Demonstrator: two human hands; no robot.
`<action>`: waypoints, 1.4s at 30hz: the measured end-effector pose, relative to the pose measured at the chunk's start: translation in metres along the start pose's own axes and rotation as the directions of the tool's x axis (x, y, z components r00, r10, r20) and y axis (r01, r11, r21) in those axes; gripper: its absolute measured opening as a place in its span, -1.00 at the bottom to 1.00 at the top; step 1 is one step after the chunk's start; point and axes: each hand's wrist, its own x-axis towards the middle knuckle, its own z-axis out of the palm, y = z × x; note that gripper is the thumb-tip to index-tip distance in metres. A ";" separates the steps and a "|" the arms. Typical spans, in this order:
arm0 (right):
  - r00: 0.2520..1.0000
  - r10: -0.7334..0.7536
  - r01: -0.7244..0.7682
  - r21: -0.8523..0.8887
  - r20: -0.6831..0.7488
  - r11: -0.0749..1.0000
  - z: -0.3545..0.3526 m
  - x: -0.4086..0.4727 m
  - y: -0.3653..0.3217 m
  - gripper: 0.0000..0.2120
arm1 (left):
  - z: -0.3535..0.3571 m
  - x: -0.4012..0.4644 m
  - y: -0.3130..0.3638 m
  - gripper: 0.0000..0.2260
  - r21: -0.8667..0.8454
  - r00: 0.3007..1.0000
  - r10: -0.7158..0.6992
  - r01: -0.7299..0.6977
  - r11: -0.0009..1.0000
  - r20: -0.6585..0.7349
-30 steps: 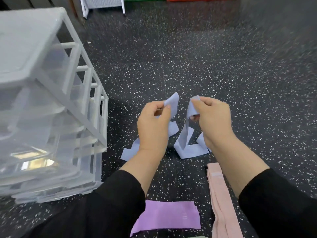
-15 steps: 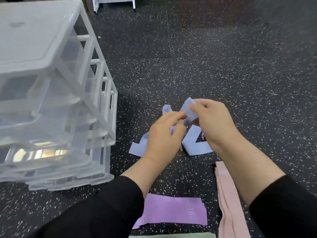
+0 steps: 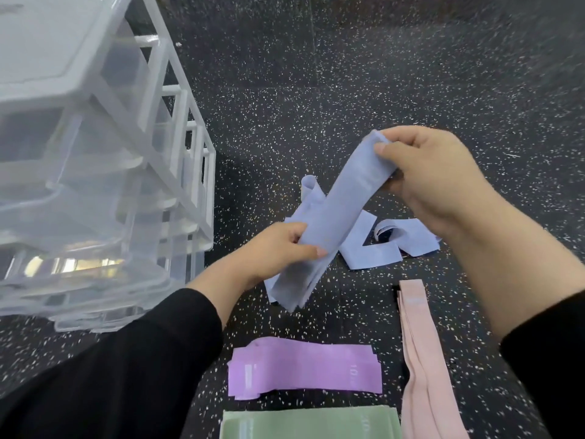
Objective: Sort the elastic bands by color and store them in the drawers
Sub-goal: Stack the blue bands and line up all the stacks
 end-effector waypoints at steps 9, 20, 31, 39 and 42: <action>0.896 0.410 -0.418 -0.010 -0.171 0.908 -0.038 -0.015 0.128 -0.84 | -0.013 -0.032 -0.072 -0.87 -0.086 0.944 -0.328 0.329 0.940 0.022; 0.843 0.514 -0.510 -0.535 -0.156 0.674 -0.027 -0.050 0.214 -0.90 | -0.009 -0.032 -0.110 -0.81 0.317 0.928 -0.342 0.371 0.873 -0.145; 0.940 0.338 -0.165 -0.800 0.051 0.577 0.009 -0.055 0.210 -0.69 | 0.012 -0.006 -0.121 -0.64 0.588 0.939 -0.141 0.308 0.748 -0.313; 0.921 0.356 -0.168 -0.665 0.157 0.728 0.044 -0.051 0.202 -0.67 | 0.024 0.005 -0.120 -0.82 0.700 0.943 -0.101 0.305 0.645 -0.317; 0.899 0.383 -0.212 -0.555 0.212 0.804 0.055 -0.049 0.201 -0.58 | 0.025 0.005 -0.111 -0.90 0.606 0.953 0.037 0.162 0.779 -0.302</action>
